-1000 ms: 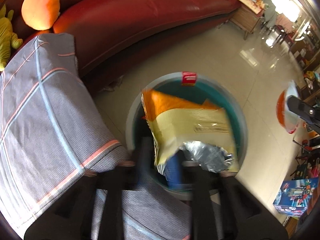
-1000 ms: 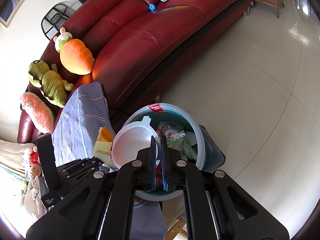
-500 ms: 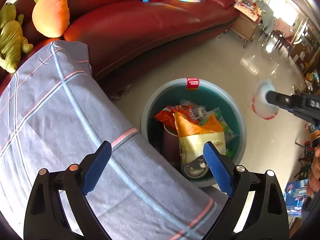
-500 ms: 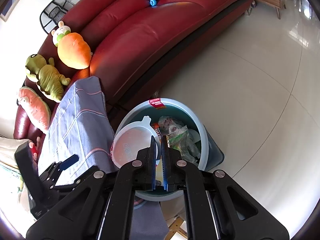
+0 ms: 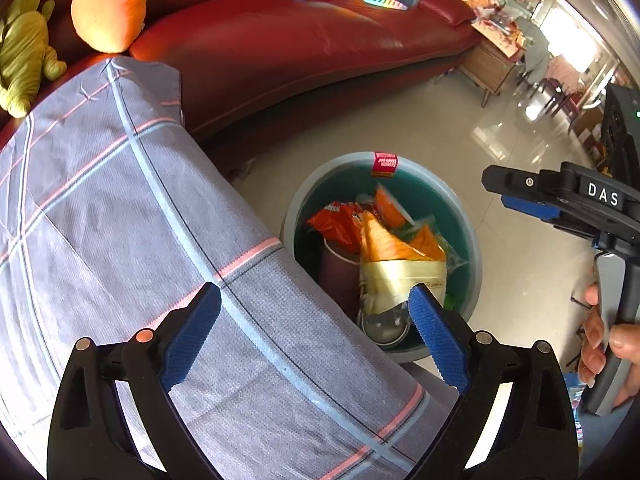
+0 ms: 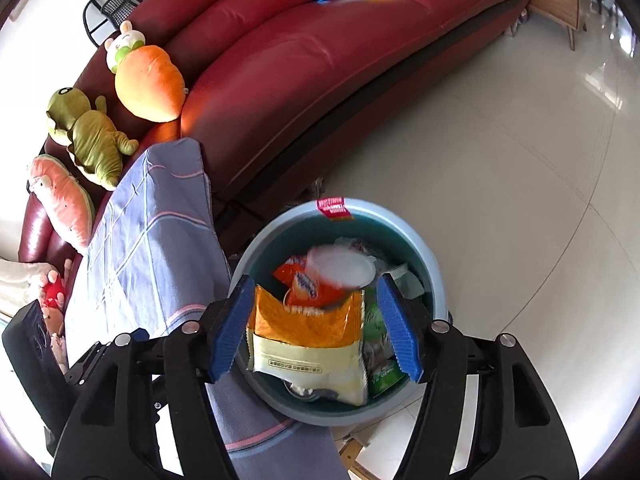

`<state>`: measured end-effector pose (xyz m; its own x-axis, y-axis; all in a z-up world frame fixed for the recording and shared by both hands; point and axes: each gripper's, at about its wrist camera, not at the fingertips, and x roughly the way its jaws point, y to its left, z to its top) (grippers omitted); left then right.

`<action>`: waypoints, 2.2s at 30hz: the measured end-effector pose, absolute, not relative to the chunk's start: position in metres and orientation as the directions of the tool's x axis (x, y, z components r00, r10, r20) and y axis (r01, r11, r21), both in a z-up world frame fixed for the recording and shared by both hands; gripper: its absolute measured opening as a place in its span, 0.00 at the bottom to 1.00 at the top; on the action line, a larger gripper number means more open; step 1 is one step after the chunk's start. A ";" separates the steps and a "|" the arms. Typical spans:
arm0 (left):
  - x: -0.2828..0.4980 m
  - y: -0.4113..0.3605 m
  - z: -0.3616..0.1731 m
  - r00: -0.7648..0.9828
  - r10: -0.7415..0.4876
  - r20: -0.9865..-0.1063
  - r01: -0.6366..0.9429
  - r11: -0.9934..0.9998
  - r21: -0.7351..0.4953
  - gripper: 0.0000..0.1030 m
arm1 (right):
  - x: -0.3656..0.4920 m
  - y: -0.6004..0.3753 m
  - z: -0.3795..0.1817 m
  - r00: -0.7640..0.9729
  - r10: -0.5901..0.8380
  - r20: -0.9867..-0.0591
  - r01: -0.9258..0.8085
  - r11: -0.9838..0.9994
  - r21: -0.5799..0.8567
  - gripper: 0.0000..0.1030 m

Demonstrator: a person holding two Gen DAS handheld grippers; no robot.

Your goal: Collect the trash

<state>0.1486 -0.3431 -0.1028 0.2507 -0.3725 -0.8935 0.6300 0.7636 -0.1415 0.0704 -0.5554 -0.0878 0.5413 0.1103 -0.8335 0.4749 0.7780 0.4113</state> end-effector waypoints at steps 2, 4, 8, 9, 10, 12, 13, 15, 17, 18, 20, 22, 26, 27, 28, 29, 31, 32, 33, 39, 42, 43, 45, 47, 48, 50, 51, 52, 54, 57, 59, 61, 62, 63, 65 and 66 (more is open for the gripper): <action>0.148 -0.342 -0.103 0.250 -0.373 -0.893 0.630 0.764 -0.143 0.92 | 0.068 -0.555 -0.087 0.535 0.104 -0.838 0.480 0.779 0.404 0.66; 0.146 -0.341 -0.101 0.247 -0.377 -0.893 0.632 0.761 -0.146 0.92 | 0.065 -0.554 -0.085 0.529 0.100 -0.843 0.484 0.781 0.396 0.68; 0.142 -0.336 -0.095 0.253 -0.385 -0.887 0.634 0.759 -0.149 0.92 | 0.057 -0.548 -0.078 0.520 0.090 -0.850 0.484 0.788 0.380 0.72; 0.141 -0.335 -0.094 0.256 -0.387 -0.886 0.634 0.759 -0.148 0.92 | 0.056 -0.547 -0.077 0.518 0.088 -0.851 0.484 0.790 0.376 0.74; 0.138 -0.333 -0.091 0.259 -0.389 -0.884 0.635 0.759 -0.148 0.92 | 0.053 -0.544 -0.074 0.516 0.085 -0.852 0.484 0.792 0.372 0.76; 0.134 -0.330 -0.087 0.260 -0.393 -0.882 0.635 0.758 -0.151 0.92 | 0.049 -0.540 -0.069 0.517 0.081 -0.852 0.479 0.798 0.367 0.78; 0.132 -0.328 -0.084 0.257 -0.396 -0.882 0.633 0.758 -0.156 0.92 | 0.046 -0.536 -0.066 0.516 0.075 -0.853 0.474 0.805 0.358 0.82; 0.129 -0.323 -0.079 0.251 -0.404 -0.880 0.628 0.760 -0.169 0.93 | 0.041 -0.527 -0.059 0.515 0.061 -0.855 0.462 0.820 0.337 0.83; 0.124 -0.316 -0.073 0.260 -0.407 -0.876 0.624 0.763 -0.170 0.93 | 0.036 -0.521 -0.053 0.516 0.056 -0.855 0.454 0.828 0.329 0.83; 0.123 -0.313 -0.070 0.269 -0.406 -0.874 0.621 0.766 -0.165 0.93 | 0.032 -0.516 -0.048 0.517 0.051 -0.854 0.448 0.834 0.321 0.84; 0.118 -0.306 -0.063 0.282 -0.407 -0.869 0.620 0.768 -0.159 0.94 | 0.026 -0.510 -0.042 0.519 0.042 -0.854 0.439 0.844 0.308 0.85; 0.112 -0.299 -0.057 0.298 -0.404 -0.865 0.615 0.774 -0.150 0.96 | 0.018 -0.502 -0.034 0.522 0.028 -0.852 0.431 0.854 0.292 0.87; 0.102 -0.285 -0.047 0.334 -0.389 -0.858 0.600 0.790 -0.125 0.96 | 0.003 -0.490 -0.023 0.522 -0.009 -0.853 0.423 0.871 0.250 0.89; 0.099 -0.280 -0.045 0.342 -0.384 -0.858 0.595 0.795 -0.119 0.96 | 0.000 -0.487 -0.020 0.519 -0.024 -0.854 0.423 0.876 0.233 0.90; 0.096 -0.277 -0.044 0.345 -0.381 -0.858 0.592 0.798 -0.116 0.96 | -0.004 -0.482 -0.017 0.513 -0.043 -0.857 0.424 0.881 0.210 0.90; 0.094 -0.272 -0.043 0.348 -0.377 -0.858 0.586 0.802 -0.114 0.96 | -0.008 -0.478 -0.015 0.509 -0.056 -0.859 0.423 0.885 0.193 0.90; 0.089 -0.261 -0.043 0.351 -0.370 -0.860 0.569 0.814 -0.118 0.96 | -0.015 -0.469 -0.011 0.500 -0.081 -0.862 0.418 0.895 0.158 0.90; 0.087 -0.256 -0.043 0.353 -0.371 -0.859 0.563 0.817 -0.122 0.96 | -0.018 -0.465 -0.011 0.497 -0.088 -0.863 0.416 0.897 0.148 0.90; 0.085 -0.250 -0.043 0.354 -0.370 -0.859 0.555 0.822 -0.125 0.96 | -0.023 -0.460 -0.009 0.496 -0.098 -0.863 0.411 0.902 0.134 0.90; 0.069 -0.225 -0.041 0.379 -0.349 -0.857 0.515 0.849 -0.117 0.96 | -0.042 -0.436 0.002 0.504 -0.132 -0.853 0.385 0.919 0.085 0.93; 0.061 -0.215 -0.036 0.401 -0.342 -0.850 0.503 0.858 -0.108 0.96 | -0.051 -0.423 0.007 0.512 -0.151 -0.846 0.365 0.929 0.055 0.93; 0.059 -0.213 -0.035 0.405 -0.342 -0.848 0.501 0.859 -0.107 0.96 | -0.053 -0.421 0.008 0.512 -0.150 -0.846 0.360 0.931 0.053 0.93; 0.053 -0.208 -0.031 0.412 -0.344 -0.844 0.499 0.860 -0.107 0.96 | -0.058 -0.415 0.009 0.515 -0.153 -0.843 0.349 0.936 0.043 0.93; 0.048 -0.205 -0.028 0.426 -0.339 -0.839 0.496 0.863 -0.097 0.96 | -0.062 -0.409 0.012 0.517 -0.181 -0.836 0.347 0.938 0.012 0.93; 0.045 -0.204 -0.027 0.432 -0.338 -0.836 0.494 0.864 -0.094 0.96 | -0.063 -0.407 0.013 0.517 -0.195 -0.833 0.342 0.940 -0.007 0.93; 0.041 -0.200 -0.023 0.444 -0.336 -0.831 0.490 0.867 -0.090 0.96 | -0.064 -0.405 0.016 0.523 -0.189 -0.831 0.334 0.943 -0.004 0.93; 0.039 -0.198 -0.022 0.448 -0.335 -0.829 0.487 0.869 -0.088 0.96 | -0.065 -0.404 0.017 0.528 -0.185 -0.829 0.333 0.943 0.001 0.93; 0.037 -0.197 -0.021 0.451 -0.334 -0.828 0.485 0.870 -0.086 0.96 | -0.066 -0.403 0.019 0.534 -0.183 -0.825 0.329 0.944 0.003 0.93; 0.034 -0.195 -0.020 0.458 -0.328 -0.826 0.481 0.873 -0.080 0.96 | -0.066 -0.399 0.022 0.544 -0.185 -0.818 0.320 0.948 -0.001 0.93; 0.031 -0.193 -0.018 0.466 -0.316 -0.826 0.475 0.877 -0.068 0.96 | -0.065 -0.393 0.023 0.552 -0.177 -0.815 0.301 0.954 -0.003 0.93; 0.030 -0.191 -0.017 0.471 -0.312 -0.825 0.471 0.880 -0.064 0.96 | -0.063 -0.390 0.022 0.550 -0.174 -0.817 0.289 0.957 -0.009 0.93; 0.031 -0.189 -0.016 0.474 -0.309 -0.825 0.466 0.883 -0.063 0.96 | -0.062 -0.388 0.020 0.548 -0.176 -0.818 0.286 0.958 -0.015 0.93; 0.031 -0.188 -0.017 0.474 -0.308 -0.825 0.464 0.883 -0.064 0.96 | -0.062 -0.388 0.019 0.546 -0.176 -0.819 0.285 0.958 -0.016 0.93; 0.032 -0.188 -0.017 0.474 -0.306 -0.825 0.462 0.885 -0.063 0.96 | -0.062 -0.388 0.018 0.545 -0.176 -0.820 0.284 0.959 -0.017 0.93; 0.034 -0.188 -0.018 0.472 -0.305 -0.827 0.459 0.886 -0.065 0.96 | -0.060 -0.388 0.015 0.540 -0.175 -0.823 0.284 0.959 -0.018 0.93; 0.034 -0.189 -0.020 0.469 -0.304 -0.829 0.458 0.887 -0.066 0.96 | -0.060 -0.389 0.013 0.537 -0.176 -0.825 0.285 0.958 -0.019 0.93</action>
